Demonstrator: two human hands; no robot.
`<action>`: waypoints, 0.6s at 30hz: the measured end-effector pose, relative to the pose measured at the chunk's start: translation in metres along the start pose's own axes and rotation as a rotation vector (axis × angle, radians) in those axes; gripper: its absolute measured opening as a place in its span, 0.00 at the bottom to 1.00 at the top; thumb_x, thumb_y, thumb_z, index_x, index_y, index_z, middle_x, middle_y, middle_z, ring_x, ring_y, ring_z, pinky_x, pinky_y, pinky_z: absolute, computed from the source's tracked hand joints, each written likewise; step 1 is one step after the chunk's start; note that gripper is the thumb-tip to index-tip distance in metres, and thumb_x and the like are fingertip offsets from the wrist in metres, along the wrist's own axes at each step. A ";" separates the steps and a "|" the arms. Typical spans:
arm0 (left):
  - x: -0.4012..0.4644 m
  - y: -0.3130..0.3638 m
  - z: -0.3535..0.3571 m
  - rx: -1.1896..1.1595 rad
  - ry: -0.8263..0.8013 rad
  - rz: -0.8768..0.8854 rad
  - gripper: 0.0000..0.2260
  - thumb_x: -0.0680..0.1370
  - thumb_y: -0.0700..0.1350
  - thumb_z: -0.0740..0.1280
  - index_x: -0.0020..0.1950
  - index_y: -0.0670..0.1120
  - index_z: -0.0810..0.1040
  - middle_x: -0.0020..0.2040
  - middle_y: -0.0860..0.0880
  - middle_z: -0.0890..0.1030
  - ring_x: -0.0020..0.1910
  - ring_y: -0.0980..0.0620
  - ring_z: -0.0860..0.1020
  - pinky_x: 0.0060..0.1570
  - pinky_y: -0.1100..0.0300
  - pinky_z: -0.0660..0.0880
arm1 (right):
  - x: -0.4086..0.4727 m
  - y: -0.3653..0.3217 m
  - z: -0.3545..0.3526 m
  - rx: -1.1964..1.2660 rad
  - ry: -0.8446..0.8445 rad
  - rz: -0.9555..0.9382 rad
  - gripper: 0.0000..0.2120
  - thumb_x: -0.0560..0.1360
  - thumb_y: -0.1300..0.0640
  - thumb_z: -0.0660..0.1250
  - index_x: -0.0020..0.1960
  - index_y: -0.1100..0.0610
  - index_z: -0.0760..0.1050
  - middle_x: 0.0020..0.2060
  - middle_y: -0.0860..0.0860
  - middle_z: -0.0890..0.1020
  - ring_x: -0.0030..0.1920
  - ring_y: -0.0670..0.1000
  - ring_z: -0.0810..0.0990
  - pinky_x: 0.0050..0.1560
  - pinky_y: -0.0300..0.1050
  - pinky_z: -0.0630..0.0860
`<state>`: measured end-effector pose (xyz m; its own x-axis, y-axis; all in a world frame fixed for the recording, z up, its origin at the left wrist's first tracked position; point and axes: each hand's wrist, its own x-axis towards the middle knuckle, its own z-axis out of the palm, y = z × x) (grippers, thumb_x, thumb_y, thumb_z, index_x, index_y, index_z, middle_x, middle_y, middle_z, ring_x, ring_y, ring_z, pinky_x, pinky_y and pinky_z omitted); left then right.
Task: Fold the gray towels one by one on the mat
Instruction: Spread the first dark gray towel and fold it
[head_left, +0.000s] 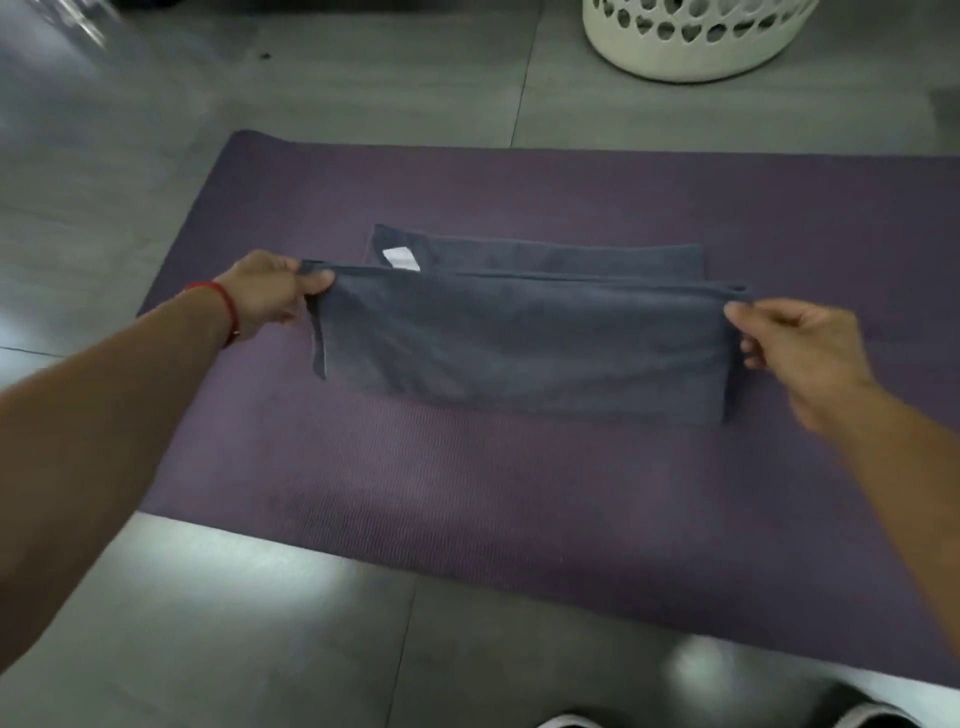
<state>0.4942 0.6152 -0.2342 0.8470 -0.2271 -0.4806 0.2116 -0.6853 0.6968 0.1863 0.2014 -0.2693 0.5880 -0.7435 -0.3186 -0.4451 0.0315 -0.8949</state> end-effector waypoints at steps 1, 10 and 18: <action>0.019 0.006 0.003 0.000 0.036 -0.005 0.09 0.78 0.48 0.72 0.53 0.44 0.83 0.45 0.49 0.81 0.40 0.52 0.77 0.45 0.56 0.74 | 0.017 -0.005 0.006 -0.008 0.018 0.011 0.07 0.77 0.54 0.73 0.49 0.58 0.82 0.37 0.50 0.81 0.37 0.46 0.80 0.35 0.37 0.79; 0.113 0.017 0.063 0.320 0.305 0.026 0.19 0.82 0.51 0.65 0.64 0.37 0.78 0.62 0.38 0.79 0.61 0.37 0.77 0.62 0.48 0.74 | 0.088 -0.006 0.047 -0.549 0.179 -0.108 0.17 0.82 0.49 0.62 0.47 0.61 0.80 0.42 0.59 0.82 0.46 0.61 0.80 0.48 0.51 0.76; 0.134 0.009 0.079 0.441 0.341 0.051 0.21 0.83 0.56 0.61 0.67 0.41 0.75 0.67 0.36 0.76 0.66 0.33 0.73 0.67 0.46 0.68 | 0.108 0.012 0.055 -0.712 0.199 -0.094 0.17 0.81 0.45 0.60 0.52 0.56 0.80 0.51 0.61 0.83 0.53 0.66 0.80 0.52 0.56 0.77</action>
<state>0.5710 0.5247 -0.3343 0.9761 -0.0815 -0.2017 0.0038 -0.9206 0.3906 0.2816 0.1579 -0.3320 0.5416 -0.8309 -0.1274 -0.7689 -0.4283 -0.4748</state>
